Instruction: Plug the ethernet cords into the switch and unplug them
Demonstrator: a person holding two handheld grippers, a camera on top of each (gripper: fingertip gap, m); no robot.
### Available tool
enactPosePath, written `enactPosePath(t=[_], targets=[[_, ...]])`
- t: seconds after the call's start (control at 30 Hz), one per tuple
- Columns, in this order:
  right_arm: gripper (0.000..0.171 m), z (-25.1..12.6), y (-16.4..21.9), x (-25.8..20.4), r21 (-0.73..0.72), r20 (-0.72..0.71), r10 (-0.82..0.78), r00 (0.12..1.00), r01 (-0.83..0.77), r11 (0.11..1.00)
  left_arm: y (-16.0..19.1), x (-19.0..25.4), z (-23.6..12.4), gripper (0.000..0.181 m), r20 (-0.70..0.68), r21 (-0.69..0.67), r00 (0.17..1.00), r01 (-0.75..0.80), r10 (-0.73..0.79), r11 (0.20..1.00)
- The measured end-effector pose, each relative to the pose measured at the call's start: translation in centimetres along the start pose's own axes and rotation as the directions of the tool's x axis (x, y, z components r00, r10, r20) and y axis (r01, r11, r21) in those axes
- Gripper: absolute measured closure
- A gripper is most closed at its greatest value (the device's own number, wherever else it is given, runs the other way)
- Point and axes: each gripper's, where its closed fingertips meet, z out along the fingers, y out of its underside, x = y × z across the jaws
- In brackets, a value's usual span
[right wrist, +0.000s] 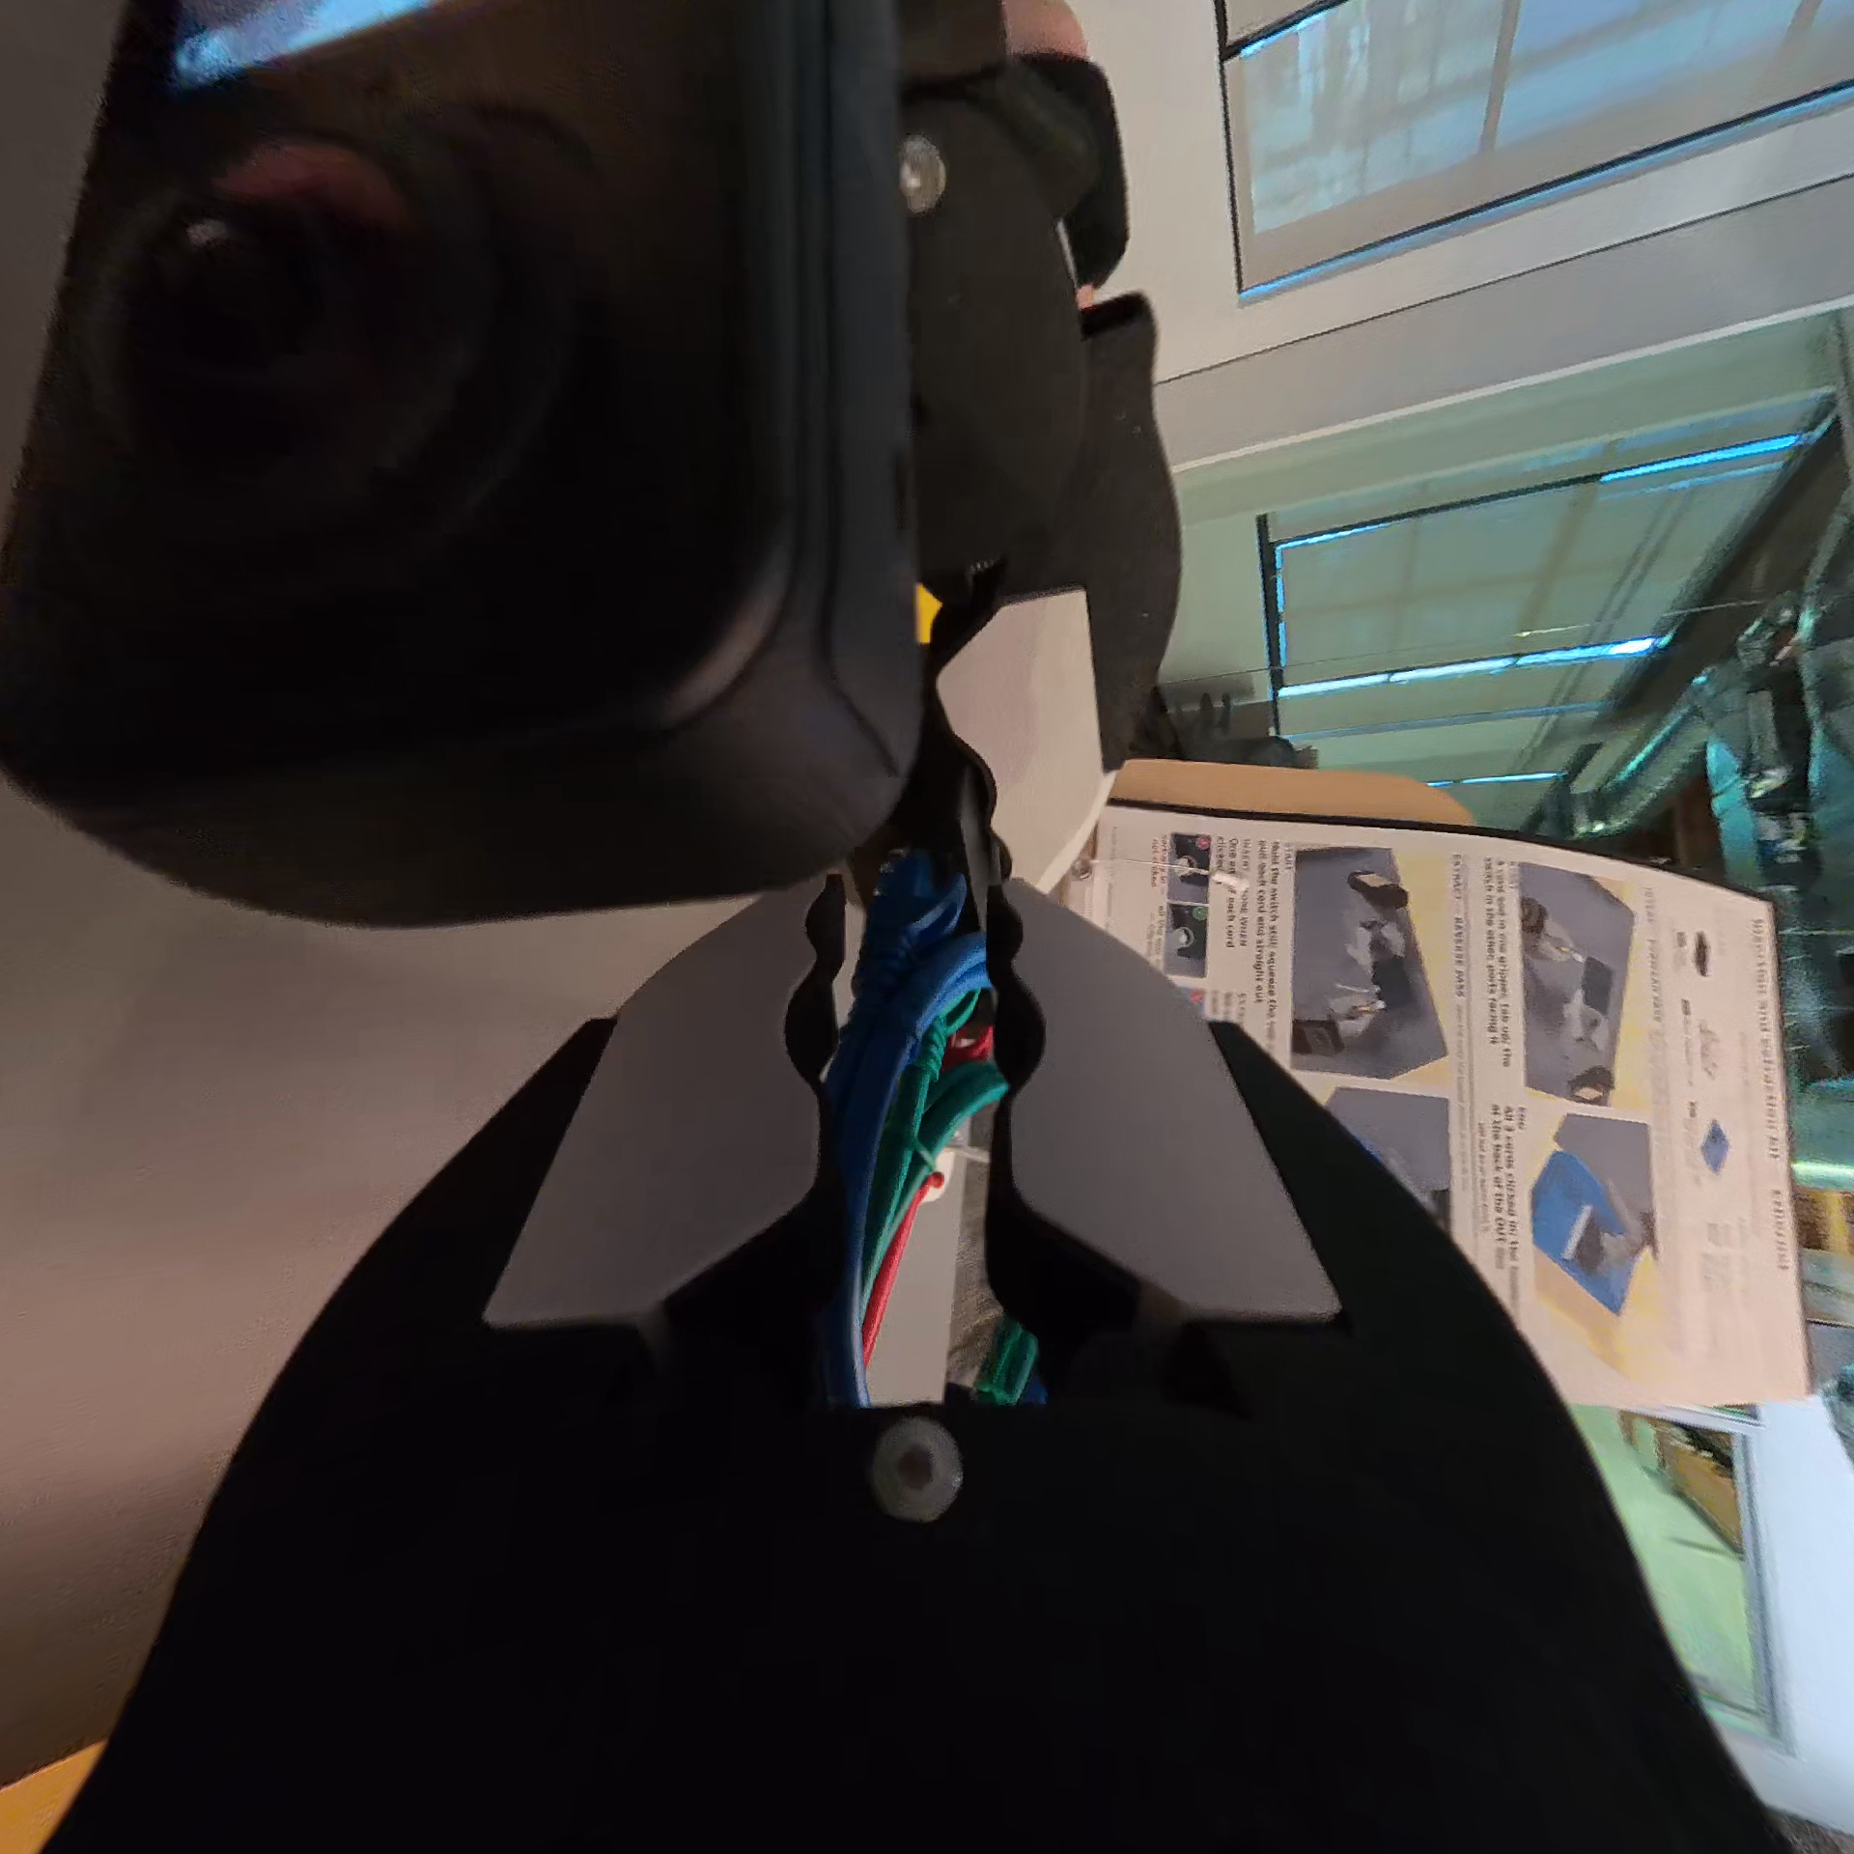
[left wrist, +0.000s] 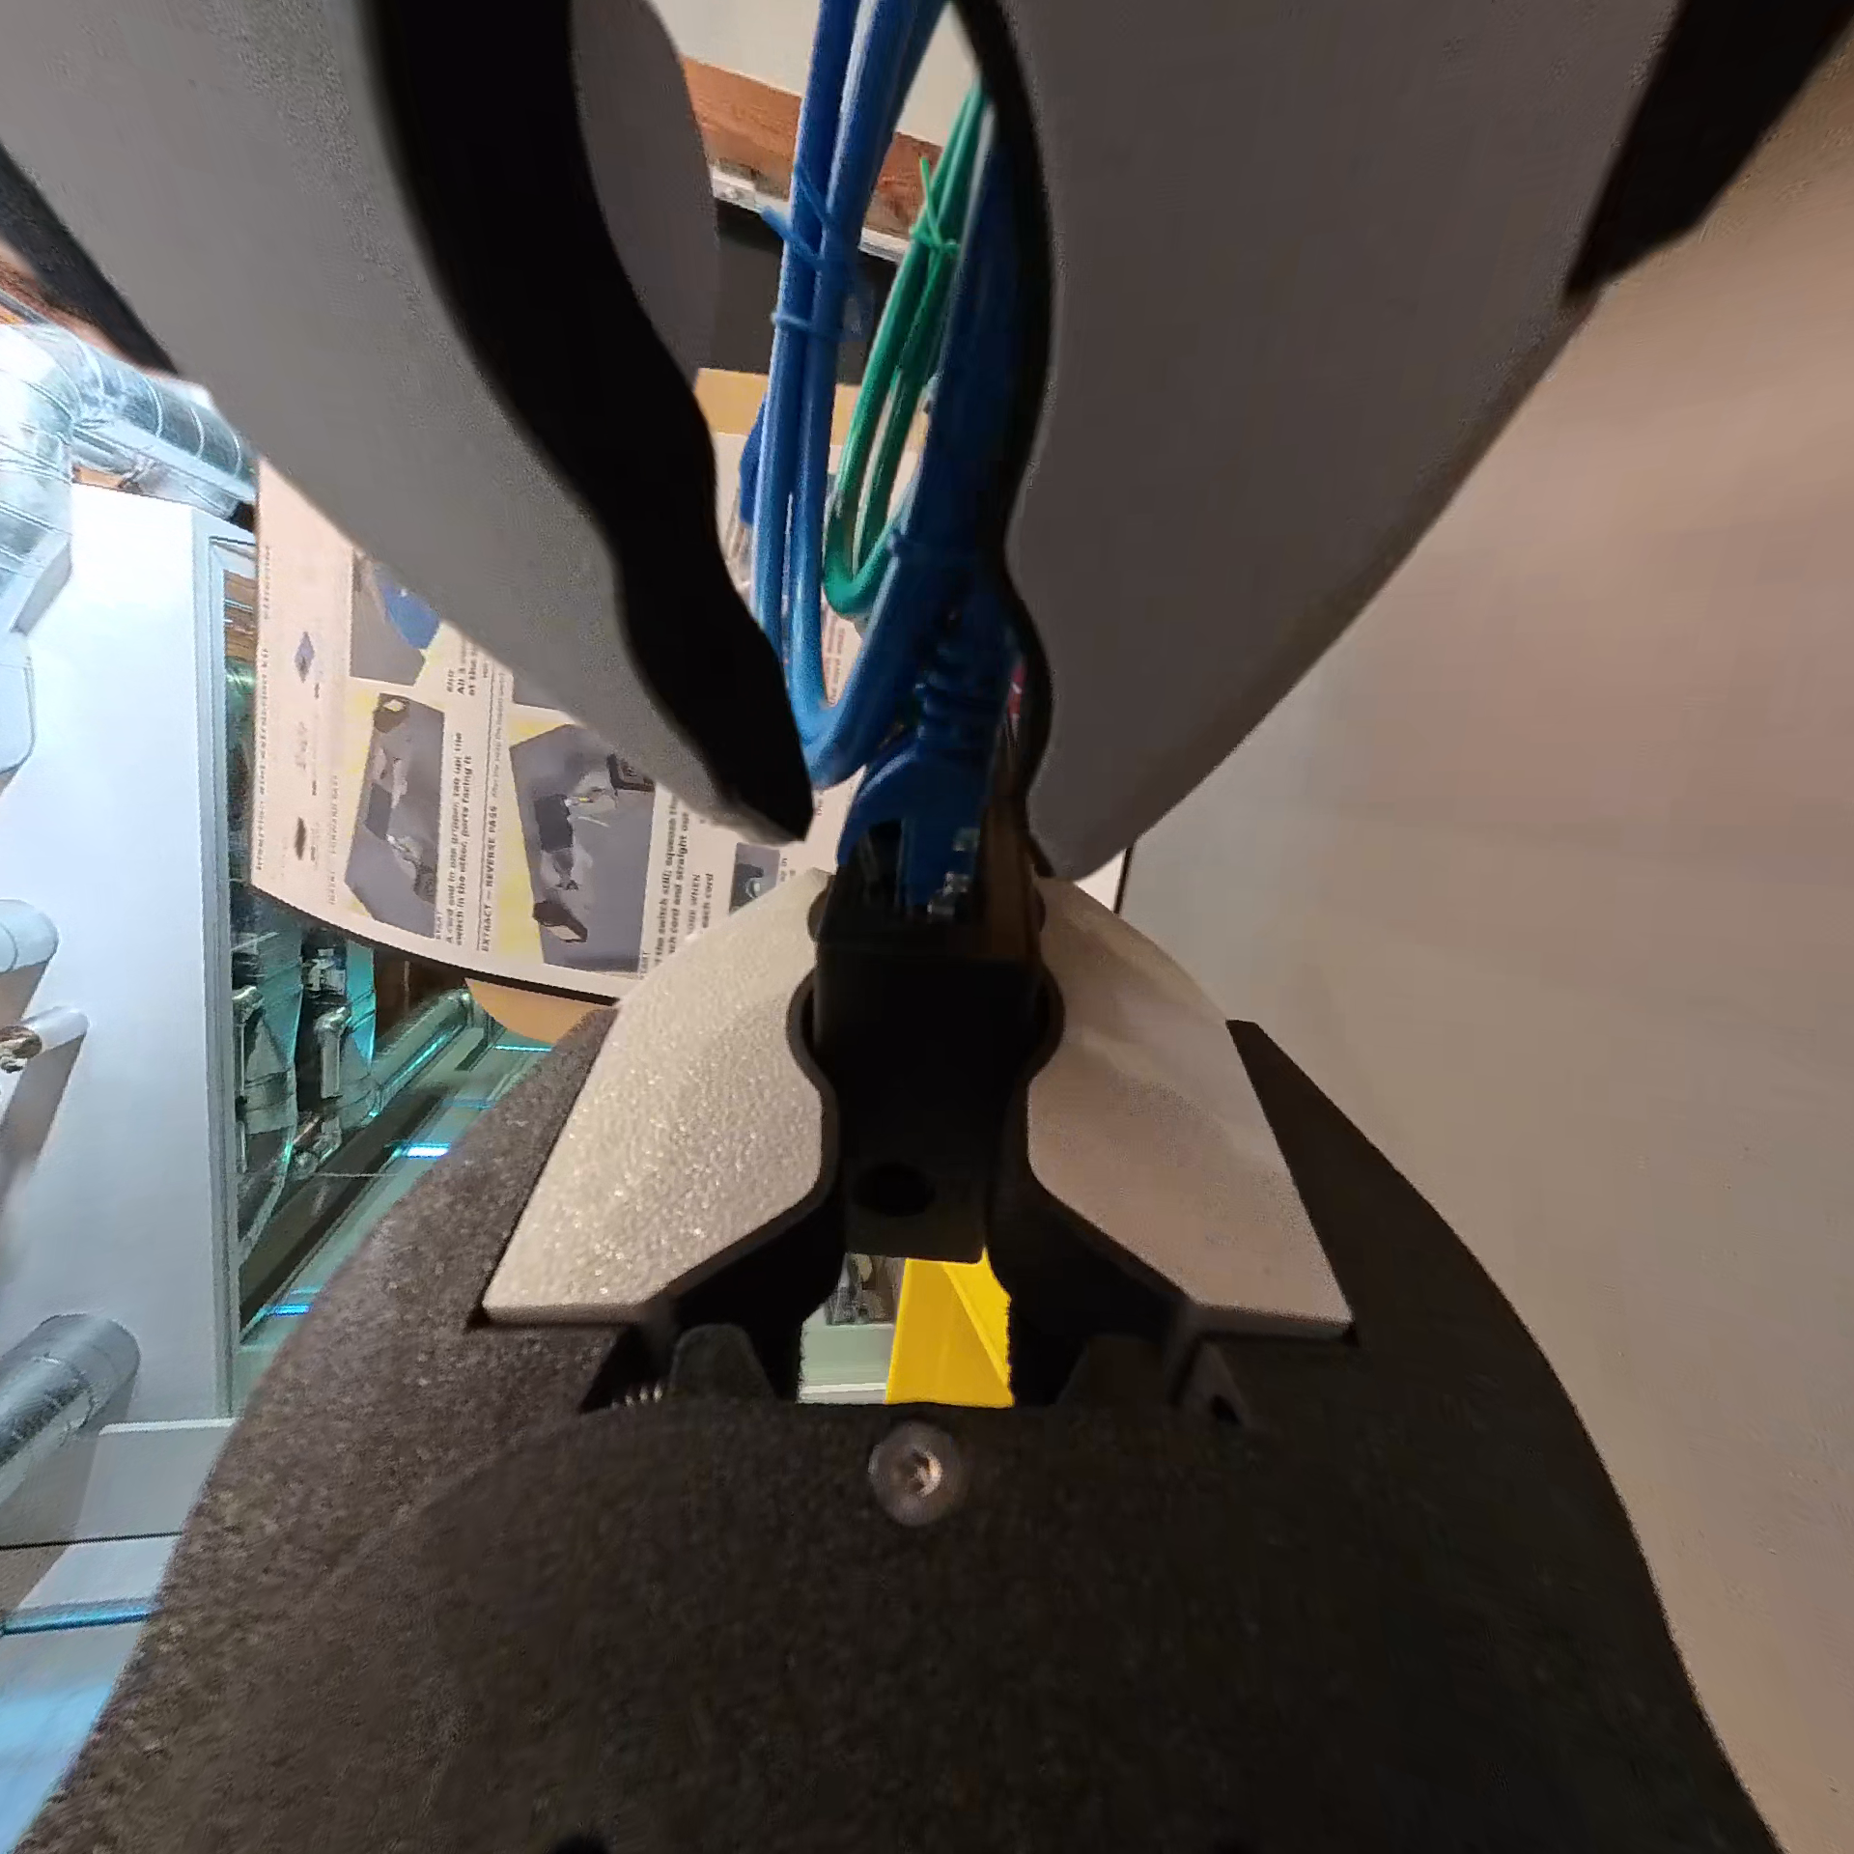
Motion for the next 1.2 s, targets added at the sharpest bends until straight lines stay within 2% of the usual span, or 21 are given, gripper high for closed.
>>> enactPosePath(t=[0.23, 0.57, 1.0, 1.07, 1.2], targets=[[0.153, -0.2, -0.5, 0.4, -0.005, -0.079, -0.127, 0.989, 0.127, 0.992, 0.0, -0.5, -0.2, 0.151, 0.013, 0.002, 1.000, 0.002, -0.002, 1.000], [0.153, -0.2, -0.7, 0.7, -0.030, -0.101, -0.146, 0.984, 0.144, 0.989, 0.2, -1.0, -0.5, 0.149, 0.037, -0.020, 0.999, -0.011, 0.012, 1.000], [0.162, 0.4, 0.4, -0.7, -0.115, 0.027, -0.072, 0.997, 0.075, 0.990, 0.4, 0.7, 0.2, 0.151, -0.012, -0.056, 0.998, -0.066, 0.065, 0.996], [0.152, 0.4, 0.6, -1.0, -0.123, 0.047, -0.053, 0.997, 0.059, 0.991, 0.4, 0.9, 0.3, 0.149, -0.010, -0.049, 0.997, -0.074, 0.074, 0.996], [0.153, 0.3, 0.9, -1.6, -0.138, 0.093, -0.033, 0.995, 0.046, 0.989, 0.2, 1.5, 0.5, 0.149, -0.021, -0.047, 0.995, -0.103, 0.102, 0.994]])
